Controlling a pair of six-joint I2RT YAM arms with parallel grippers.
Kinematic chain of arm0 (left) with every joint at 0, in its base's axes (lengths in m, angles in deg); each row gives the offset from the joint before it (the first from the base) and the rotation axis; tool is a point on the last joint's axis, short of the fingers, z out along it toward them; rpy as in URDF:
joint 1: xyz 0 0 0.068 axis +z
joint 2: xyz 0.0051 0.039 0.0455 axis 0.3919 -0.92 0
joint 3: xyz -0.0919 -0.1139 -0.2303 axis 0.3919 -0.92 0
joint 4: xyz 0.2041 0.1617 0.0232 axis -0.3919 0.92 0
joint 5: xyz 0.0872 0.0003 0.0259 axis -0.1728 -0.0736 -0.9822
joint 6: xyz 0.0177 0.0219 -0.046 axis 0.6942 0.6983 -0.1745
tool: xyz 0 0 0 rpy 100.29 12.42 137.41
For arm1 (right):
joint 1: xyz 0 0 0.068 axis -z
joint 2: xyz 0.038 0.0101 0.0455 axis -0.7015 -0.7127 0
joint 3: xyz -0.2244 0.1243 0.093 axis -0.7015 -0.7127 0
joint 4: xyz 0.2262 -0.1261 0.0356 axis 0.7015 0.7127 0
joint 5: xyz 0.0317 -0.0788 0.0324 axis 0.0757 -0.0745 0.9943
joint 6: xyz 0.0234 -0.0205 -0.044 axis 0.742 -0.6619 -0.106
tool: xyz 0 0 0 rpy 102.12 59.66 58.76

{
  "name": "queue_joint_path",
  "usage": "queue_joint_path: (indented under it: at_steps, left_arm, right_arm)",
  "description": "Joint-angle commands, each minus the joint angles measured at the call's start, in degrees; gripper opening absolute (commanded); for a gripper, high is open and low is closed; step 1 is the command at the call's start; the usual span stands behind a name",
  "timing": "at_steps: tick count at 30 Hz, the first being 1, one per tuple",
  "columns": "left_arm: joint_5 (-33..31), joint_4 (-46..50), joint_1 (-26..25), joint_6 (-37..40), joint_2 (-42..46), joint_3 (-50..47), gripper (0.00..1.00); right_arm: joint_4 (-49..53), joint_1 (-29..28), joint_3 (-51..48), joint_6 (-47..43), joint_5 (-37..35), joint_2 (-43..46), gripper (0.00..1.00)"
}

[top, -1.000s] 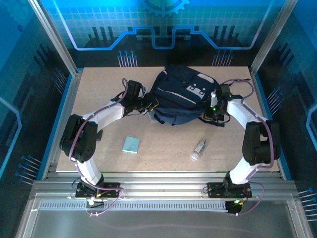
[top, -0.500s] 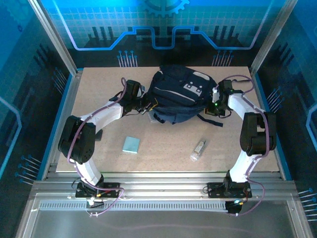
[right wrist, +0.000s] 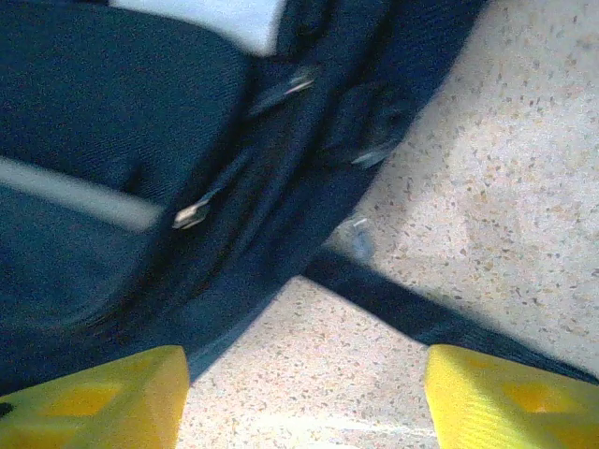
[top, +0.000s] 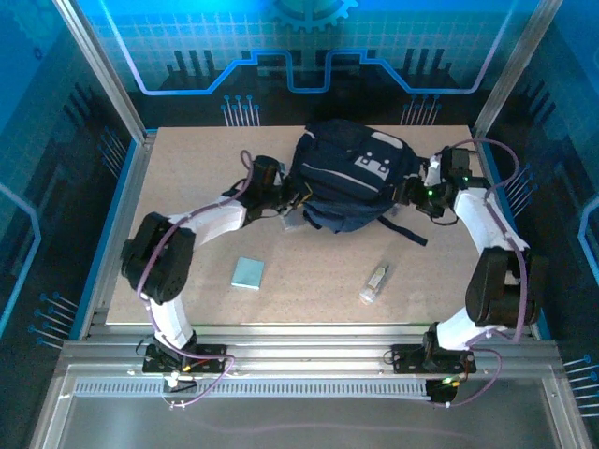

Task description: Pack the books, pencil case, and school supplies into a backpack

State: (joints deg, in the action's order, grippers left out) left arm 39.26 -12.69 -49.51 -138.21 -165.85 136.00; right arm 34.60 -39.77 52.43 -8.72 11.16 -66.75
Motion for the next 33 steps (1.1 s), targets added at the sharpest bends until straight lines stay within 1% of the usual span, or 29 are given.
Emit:
queue_joint_path:
  at_steps: [1,4,6,9,10,12,14,15,19,20,21,23,24,27,30,32,33]
  left_arm:
    - [4.37,-15.22,-3.59,-5.77,-3.43,0.27,0.01]
    - [4.57,-14.81,-3.69,-4.78,-4.84,-1.42,0.09]
    - [5.01,-12.79,-3.85,-2.60,-5.51,-1.87,0.21]
    - [6.98,-11.11,-5.08,-2.09,-7.36,-1.32,0.36]
    - [7.30,-10.70,-5.52,-1.93,-7.69,-1.16,0.44]
    - [7.24,-7.33,-5.84,-0.21,-7.61,-1.02,0.69]
    - [6.06,-2.24,-5.40,3.28,-6.29,-1.23,0.91]
    - [5.10,0.86,-5.09,5.55,-5.09,-1.37,0.99]
    - [-1.43,13.19,-3.67,15.49,0.78,-1.41,0.99]
    - [-3.44,16.68,-3.66,18.20,2.45,-1.00,0.99]
    - [-5.04,19.80,-3.67,20.60,3.65,-0.57,0.99]
    - [-6.71,23.36,-3.69,23.93,5.64,-0.10,0.99]
    - [-6.55,24.06,-3.73,25.29,6.43,-0.33,0.98]
    - [-5.86,23.13,-5.03,27.64,8.28,-1.45,0.81]
    - [-5.08,21.75,-7.43,29.06,7.81,-0.69,0.65]
    - [-4.28,20.58,-8.26,28.12,6.02,0.28,0.60]
    - [-3.86,19.33,-8.59,27.21,4.83,0.42,0.60]
  right_arm:
    - [-0.81,-0.12,-1.39,1.38,1.04,2.12,0.73]
    - [-3.07,-0.16,-0.89,1.92,2.52,0.98,0.76]
    - [-5.82,-0.19,-0.43,2.01,3.97,-0.47,0.76]
    - [-10.47,-0.36,-0.32,2.08,2.86,-2.65,0.76]
    - [-11.07,-0.31,0.18,1.86,2.34,-3.51,0.76]
    - [-9.61,-0.21,3.04,0.67,1.38,-6.30,0.77]
    - [-7.42,-0.20,5.98,-1.01,0.79,-9.10,0.78]
    - [-7.55,-0.21,6.57,-1.98,0.78,-10.06,0.78]
    - [-8.14,-0.18,8.16,-4.72,-0.57,-12.51,0.80]
    - [-8.46,-0.12,8.59,-4.97,-1.78,-12.94,0.85]
    - [-8.80,0.12,8.97,-5.15,-2.45,-13.31,0.88]
    - [-8.80,0.81,10.31,-4.98,-2.17,-14.64,0.88]
    - [-8.48,1.27,11.78,-4.81,-1.70,-15.92,0.86]
    - [-8.41,1.99,14.73,-4.19,-0.28,-19.22,0.83]
    - [-8.08,2.01,17.43,-4.30,-1.34,-22.40,0.83]
    - [-7.27,2.04,18.98,-4.32,-3.10,-24.35,0.83]
    - [-7.04,2.10,19.51,-4.34,-3.66,-25.19,0.83]
